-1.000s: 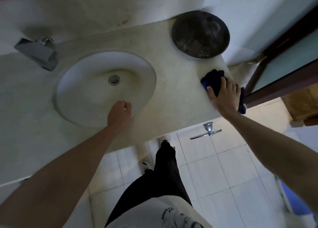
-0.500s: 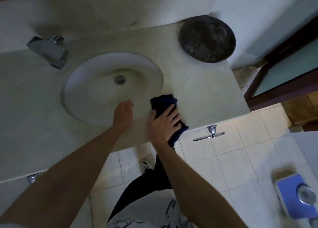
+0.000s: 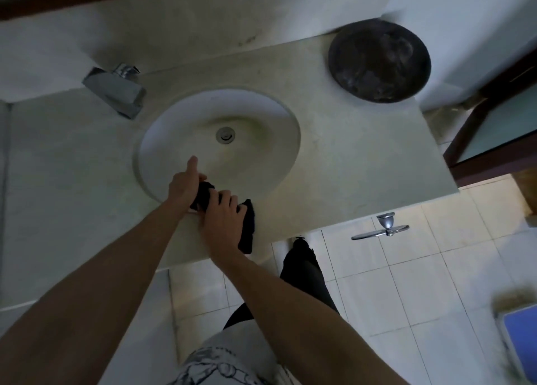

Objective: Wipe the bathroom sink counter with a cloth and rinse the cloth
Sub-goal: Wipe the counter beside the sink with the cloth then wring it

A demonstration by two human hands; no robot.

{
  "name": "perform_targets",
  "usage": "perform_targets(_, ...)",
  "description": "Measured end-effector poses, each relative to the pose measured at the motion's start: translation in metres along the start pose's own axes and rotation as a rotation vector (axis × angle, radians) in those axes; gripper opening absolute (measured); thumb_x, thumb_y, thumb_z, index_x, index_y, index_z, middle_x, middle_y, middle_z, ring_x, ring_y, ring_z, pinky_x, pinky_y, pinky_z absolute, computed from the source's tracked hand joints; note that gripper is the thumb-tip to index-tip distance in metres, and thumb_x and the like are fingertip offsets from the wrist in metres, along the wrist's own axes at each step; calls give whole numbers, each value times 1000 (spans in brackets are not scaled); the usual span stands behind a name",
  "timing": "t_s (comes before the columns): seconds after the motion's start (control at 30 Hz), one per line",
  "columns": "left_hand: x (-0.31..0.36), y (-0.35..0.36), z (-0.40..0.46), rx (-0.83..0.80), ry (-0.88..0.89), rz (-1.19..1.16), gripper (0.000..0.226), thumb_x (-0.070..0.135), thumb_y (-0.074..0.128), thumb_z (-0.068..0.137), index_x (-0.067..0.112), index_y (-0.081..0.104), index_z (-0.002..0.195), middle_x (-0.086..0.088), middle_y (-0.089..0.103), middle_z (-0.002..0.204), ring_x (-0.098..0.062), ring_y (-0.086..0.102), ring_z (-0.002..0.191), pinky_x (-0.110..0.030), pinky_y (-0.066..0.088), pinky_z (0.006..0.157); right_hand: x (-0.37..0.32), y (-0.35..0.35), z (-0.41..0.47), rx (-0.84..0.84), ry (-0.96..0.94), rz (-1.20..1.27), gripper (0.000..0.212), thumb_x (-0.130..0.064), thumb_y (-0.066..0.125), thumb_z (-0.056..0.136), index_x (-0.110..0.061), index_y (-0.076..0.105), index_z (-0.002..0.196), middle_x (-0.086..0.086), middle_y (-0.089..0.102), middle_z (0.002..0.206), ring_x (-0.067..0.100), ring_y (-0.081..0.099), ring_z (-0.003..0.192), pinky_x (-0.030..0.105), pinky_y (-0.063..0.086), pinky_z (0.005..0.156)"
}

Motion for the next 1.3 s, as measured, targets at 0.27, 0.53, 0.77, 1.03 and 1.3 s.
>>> perform_targets(0.27,79,34,-12,31,198,-134,53,53,34,103,14,69,94,-6,69,103,-23,62,94,-34,42,81,122,-146,86,250,161,471,44,-40,49,103,-6,52,130,13,56,119,32,58,103,41,49,84)
perform_targets(0.53,60,82,-10,-118,205,84,60,53,34,103,6,66,121,-16,67,122,-33,62,115,-44,49,102,265,-213,158,272,271,-51,53,-50,45,100,-11,50,136,16,53,126,38,53,112,51,44,97)
perform_targets(0.77,26,79,-20,-24,380,481,25,29,47,102,13,65,97,-9,66,99,-28,62,92,-38,49,81,172,-136,128,223,98,-297,58,-59,45,96,-19,49,137,15,56,125,36,53,111,49,42,88)
perform_targets(1.03,-11,67,-31,54,316,505,28,30,44,104,16,63,89,0,57,87,-22,62,85,-30,43,68,49,-75,146,-202,-174,415,41,-42,53,101,-12,58,130,10,63,121,27,61,103,40,50,85)
perform_targets(1.3,-5,49,-4,44,-164,-517,42,49,56,99,17,62,124,-1,68,106,-20,66,95,-35,53,84,7,-56,194,-515,-134,846,42,-46,60,96,-11,64,119,14,70,108,32,68,97,53,52,87)
Point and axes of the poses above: each hand's wrist, its own z-axis towards the middle knuckle, its own y-axis out of the palm, x = y × z, the point moved 10 cm from there along z, towards the middle knuckle
